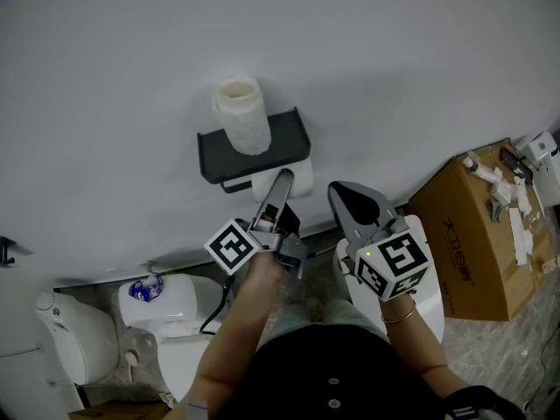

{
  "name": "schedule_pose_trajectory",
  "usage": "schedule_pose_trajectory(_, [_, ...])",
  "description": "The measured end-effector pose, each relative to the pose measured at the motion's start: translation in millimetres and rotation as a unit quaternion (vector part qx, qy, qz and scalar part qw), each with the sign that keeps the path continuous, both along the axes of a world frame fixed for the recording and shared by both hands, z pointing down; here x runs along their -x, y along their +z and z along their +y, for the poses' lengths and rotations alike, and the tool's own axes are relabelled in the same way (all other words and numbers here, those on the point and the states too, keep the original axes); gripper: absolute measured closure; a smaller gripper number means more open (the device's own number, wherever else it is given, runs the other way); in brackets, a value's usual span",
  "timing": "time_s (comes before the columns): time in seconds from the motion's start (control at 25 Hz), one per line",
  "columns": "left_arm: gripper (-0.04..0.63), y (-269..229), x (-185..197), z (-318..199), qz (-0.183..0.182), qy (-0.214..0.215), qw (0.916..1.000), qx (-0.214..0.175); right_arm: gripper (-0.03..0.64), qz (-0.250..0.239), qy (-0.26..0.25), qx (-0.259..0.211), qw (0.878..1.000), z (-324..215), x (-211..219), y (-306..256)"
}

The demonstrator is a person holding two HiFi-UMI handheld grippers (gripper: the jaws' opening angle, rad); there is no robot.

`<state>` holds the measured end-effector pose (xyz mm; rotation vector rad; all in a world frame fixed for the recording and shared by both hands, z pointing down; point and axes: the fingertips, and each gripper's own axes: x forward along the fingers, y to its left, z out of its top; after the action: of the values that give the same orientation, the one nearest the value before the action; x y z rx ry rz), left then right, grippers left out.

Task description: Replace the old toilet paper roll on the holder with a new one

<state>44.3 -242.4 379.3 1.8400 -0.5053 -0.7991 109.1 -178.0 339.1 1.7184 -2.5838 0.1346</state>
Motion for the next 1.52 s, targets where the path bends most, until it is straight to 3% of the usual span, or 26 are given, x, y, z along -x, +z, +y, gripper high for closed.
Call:
schedule_pose_trajectory(1.12, [0.190, 9, -90, 20, -0.014, 0.125, 0.9920, 0.004, 0.615, -0.001, 0.104, -0.005, 0.995, 22, -69, -6])
schedule_pose_trajectory(1.24, [0.192, 18, -94, 25, -0.038, 0.139, 0.9896, 0.000, 0.615, 0.000, 0.111, -0.007, 0.994, 24, -72, -8])
schedule_pose_trajectory(1.52, [0.191, 24, -95, 46, -0.042, 0.162, 0.9858, 0.007, 0.615, -0.006, 0.118, -0.007, 0.993, 24, -76, -10])
